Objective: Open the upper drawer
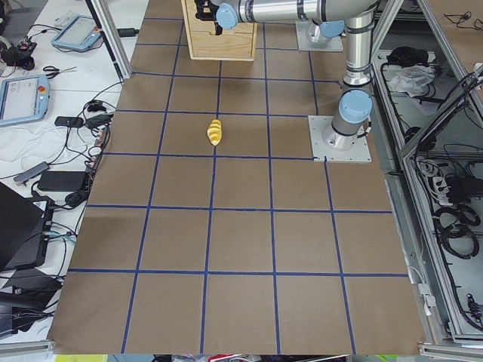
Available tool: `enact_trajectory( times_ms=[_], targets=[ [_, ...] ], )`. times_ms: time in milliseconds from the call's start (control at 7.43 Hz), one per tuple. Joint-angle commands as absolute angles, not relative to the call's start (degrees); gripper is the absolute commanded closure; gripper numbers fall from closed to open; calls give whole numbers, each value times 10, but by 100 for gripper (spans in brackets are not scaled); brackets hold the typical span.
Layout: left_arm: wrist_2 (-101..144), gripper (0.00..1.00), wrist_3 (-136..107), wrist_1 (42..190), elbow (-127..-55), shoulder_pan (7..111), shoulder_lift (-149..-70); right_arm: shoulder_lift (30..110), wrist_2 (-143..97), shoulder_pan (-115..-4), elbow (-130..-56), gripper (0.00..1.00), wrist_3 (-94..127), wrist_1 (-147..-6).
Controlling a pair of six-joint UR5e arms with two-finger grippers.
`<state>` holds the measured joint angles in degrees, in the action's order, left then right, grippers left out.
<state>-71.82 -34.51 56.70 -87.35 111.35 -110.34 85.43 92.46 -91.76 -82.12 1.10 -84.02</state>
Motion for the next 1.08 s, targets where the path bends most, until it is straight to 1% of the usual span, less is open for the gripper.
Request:
enact_trajectory(
  times_ms=[0, 808, 942],
  targets=[
    [-718, 0, -343, 565, -874, 1114, -1106, 854, 925, -918, -822, 0, 11, -840],
    [-725, 0, -265, 577, -879, 1113, -1098, 854, 925, -918, -822, 0, 11, -840],
    [-728, 0, -228, 575, -894, 1112, -1095, 854, 925, -918, -821, 0, 11, -840]
  ],
)
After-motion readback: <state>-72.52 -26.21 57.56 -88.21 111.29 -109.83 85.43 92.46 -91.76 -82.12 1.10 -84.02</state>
